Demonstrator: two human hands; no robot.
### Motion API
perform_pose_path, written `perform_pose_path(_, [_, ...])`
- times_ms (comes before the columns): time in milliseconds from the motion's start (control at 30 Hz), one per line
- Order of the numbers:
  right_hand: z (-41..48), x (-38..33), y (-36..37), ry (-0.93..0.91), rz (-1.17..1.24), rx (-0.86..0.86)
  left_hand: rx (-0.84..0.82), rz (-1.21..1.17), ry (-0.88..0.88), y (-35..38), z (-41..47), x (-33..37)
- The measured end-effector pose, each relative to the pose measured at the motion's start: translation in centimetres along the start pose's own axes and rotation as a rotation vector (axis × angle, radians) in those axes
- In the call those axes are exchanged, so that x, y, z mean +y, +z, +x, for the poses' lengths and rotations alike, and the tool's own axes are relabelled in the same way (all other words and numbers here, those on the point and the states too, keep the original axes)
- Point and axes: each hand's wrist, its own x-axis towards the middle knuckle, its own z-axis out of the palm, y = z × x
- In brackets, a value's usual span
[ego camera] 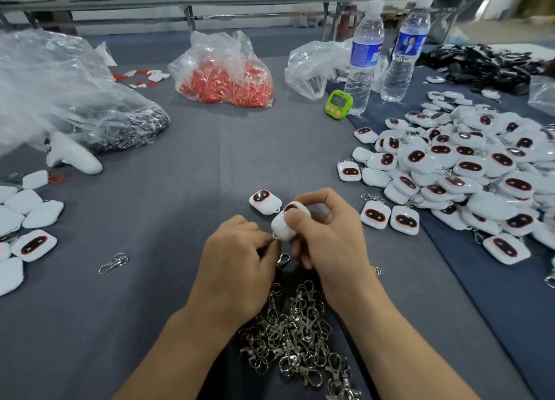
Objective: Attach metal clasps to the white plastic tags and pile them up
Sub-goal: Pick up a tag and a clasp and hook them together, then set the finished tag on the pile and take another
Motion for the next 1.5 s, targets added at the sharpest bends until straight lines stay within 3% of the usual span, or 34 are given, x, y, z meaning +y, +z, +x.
perform_pose_path(100, [-0.6, 0.4, 0.4, -0.159, -0.27, 0.009, -0.008, 0.147, 0.057, 0.3, -0.4, -0.2])
perform_pose_path(167, [-0.4, 0.3, 0.4, -0.114, -0.21, 0.017, 0.005, 0.131, -0.011, 0.4, -0.5, 0.0])
perform_pose_path(333, [0.7, -0.4, -0.1, 0.221, 0.209, 0.014, -0.03, -0.37, -0.294, -0.2, 0.3, 0.6])
perform_pose_path(400, [0.8, -0.3, -0.2, 0.288, 0.289, 0.006, -0.036, -0.573, -0.359, -0.6, 0.5, 1.1])
perform_pose_path(467, [0.8, -0.2, -0.1, 0.299, 0.308, 0.004, -0.003, -0.63, -0.375, -0.6, 0.6, 1.3])
perform_pose_path(600, [0.5, 0.0, 0.0, 0.175, 0.217, 0.037, 0.039, -0.28, -0.181, 0.0, 0.2, 0.6])
perform_pose_path(733, [-0.5, 0.5, 0.4, -0.144, -0.223, 0.052, 0.0, 0.02, -0.022, 0.4, -0.2, -0.1])
perform_pose_path(800, [-0.7, 0.6, 0.6, -0.191, -0.303, 0.053, 0.029, 0.096, -0.009, 0.5, -0.4, -0.1])
perform_pose_path(933, [0.1, 0.0, 0.5, 0.031, 0.037, 0.023, 0.095, -0.068, -0.168, 0.2, -0.1, 0.3])
perform_pose_path(1167, [0.5, -0.4, 0.2, 0.226, 0.255, 0.035, 0.148, -0.408, -0.295, 0.0, -0.1, 1.6])
perform_pose_path(1267, [0.4, -0.4, -0.1, 0.201, 0.227, -0.048, 0.146, -0.224, -0.191, -0.1, -0.2, 1.0])
perform_pose_path(1400, [0.8, -1.0, -1.3, 0.161, -0.089, -0.143, 0.06, 0.083, -0.081, 0.1, -0.2, 0.5])
perform_pose_path(1433, [1.0, -1.3, -1.7, 0.168, -0.075, -0.126, 0.073, 0.062, -0.092, 0.2, -0.2, 0.5])
perform_pose_path(1500, [1.7, -2.2, -3.0, 0.191, 0.235, -0.049, 0.083, -0.052, -0.195, 0.1, -0.1, 0.4])
